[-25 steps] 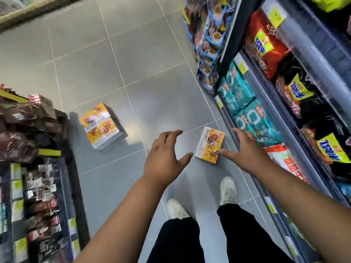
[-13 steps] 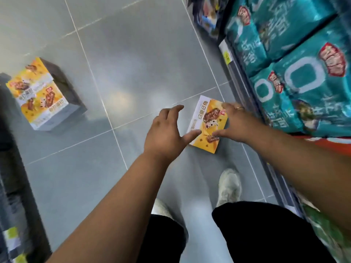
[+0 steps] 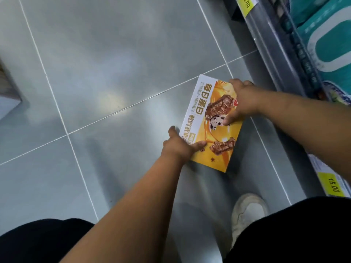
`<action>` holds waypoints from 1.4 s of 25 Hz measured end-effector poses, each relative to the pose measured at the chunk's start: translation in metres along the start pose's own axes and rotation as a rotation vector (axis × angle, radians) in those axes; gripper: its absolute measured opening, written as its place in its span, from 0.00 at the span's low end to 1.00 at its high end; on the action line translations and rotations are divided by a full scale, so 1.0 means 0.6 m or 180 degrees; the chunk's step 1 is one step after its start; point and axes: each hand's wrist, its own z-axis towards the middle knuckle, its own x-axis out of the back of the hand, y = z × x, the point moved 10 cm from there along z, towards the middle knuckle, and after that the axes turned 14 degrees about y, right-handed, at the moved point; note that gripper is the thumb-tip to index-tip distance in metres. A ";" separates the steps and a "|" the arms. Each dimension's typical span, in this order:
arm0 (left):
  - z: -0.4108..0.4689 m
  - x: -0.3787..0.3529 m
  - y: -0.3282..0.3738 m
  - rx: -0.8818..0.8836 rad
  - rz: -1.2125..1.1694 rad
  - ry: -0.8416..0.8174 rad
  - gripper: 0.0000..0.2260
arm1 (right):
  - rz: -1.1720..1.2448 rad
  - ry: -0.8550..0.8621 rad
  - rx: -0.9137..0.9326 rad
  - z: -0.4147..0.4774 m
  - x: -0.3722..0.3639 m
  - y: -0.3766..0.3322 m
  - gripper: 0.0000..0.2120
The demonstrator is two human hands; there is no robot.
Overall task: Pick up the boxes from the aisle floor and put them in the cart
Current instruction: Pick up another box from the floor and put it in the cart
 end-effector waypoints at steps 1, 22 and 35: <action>0.009 -0.012 0.001 0.0026 -0.0197 0.0001 0.44 | 0.0083 0.0058 0.0002 0.001 0.003 0.001 0.62; -0.515 0.652 0.181 -0.0744 -0.0266 0.0841 0.33 | 0.1157 0.1136 -0.0176 -0.544 0.632 -0.255 0.59; -1.038 1.037 0.303 -0.1865 -0.0223 0.1402 0.31 | 0.1578 0.2193 -0.0274 -1.040 1.045 -0.322 0.57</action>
